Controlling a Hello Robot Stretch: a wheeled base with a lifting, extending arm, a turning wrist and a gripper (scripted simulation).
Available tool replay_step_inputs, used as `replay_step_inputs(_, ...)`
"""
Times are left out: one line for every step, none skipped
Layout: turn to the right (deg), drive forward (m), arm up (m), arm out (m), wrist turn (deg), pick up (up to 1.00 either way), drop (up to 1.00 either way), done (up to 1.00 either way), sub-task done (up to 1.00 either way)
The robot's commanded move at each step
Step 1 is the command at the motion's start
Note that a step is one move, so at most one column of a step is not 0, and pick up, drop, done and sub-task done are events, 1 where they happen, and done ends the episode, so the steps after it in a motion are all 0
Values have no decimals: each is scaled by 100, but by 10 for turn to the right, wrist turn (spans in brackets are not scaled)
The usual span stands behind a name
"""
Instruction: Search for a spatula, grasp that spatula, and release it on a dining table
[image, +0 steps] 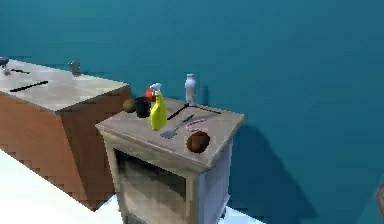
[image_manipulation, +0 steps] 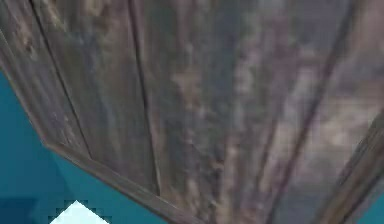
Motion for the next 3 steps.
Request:
replay_step_inputs(270, 0, 0, 0, 0, 0, 0, 0, 0)
replay_step_inputs(30, 0, 0, 0, 0, 0, 0, 0, 0)
replay_step_inputs(0, 55, 0, 0, 0, 0, 0, 0, 0)
